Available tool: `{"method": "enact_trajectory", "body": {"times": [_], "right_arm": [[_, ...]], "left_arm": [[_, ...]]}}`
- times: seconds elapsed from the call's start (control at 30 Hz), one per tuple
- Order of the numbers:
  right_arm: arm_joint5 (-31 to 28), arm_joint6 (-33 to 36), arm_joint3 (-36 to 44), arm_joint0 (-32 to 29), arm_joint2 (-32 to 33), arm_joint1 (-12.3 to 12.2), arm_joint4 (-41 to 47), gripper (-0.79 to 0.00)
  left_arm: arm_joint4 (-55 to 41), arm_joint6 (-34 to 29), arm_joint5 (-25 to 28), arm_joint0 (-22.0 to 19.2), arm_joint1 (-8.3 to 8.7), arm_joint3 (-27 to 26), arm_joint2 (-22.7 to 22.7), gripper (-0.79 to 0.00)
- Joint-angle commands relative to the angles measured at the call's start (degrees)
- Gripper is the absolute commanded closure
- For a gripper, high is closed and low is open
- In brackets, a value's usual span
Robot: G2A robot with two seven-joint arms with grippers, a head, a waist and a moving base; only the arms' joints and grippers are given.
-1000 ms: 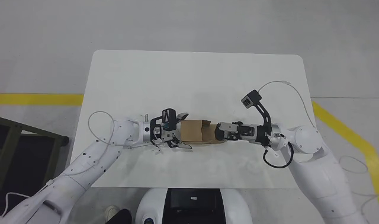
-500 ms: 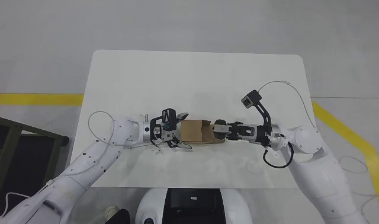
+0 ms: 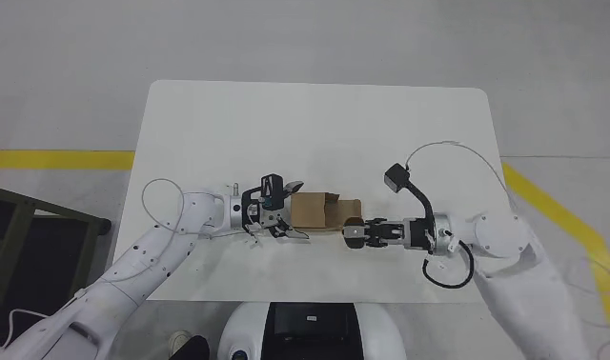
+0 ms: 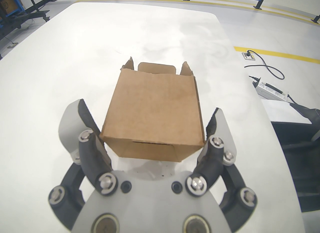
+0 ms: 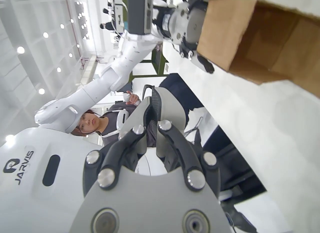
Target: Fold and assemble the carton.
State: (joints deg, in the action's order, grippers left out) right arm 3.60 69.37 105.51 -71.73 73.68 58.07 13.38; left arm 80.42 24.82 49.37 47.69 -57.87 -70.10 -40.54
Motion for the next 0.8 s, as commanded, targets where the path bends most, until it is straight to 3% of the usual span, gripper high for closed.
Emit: {"method": "enact_trajectory", "body": {"times": [0.0, 0.27, 0.77], "right_arm": [[2.9, 2.4, 1.4, -0.7, -0.6, -0.4, -3.7, 0.000], [4.9, -0.2, 0.3, -3.6, -3.9, -0.6, -7.7, 0.000], [-0.4, -11.7, -7.8, -1.4, -7.4, 0.1, -12.2, 0.000]], "left_arm": [[0.0, 0.0, 0.0, 0.0, 0.00, 0.0, 0.0, -0.785], [0.0, 0.0, 0.0, 0.0, 0.00, 0.0, 0.0, -0.785], [0.0, 0.0, 0.0, 0.0, 0.00, 0.0, 0.0, -0.785]]}}
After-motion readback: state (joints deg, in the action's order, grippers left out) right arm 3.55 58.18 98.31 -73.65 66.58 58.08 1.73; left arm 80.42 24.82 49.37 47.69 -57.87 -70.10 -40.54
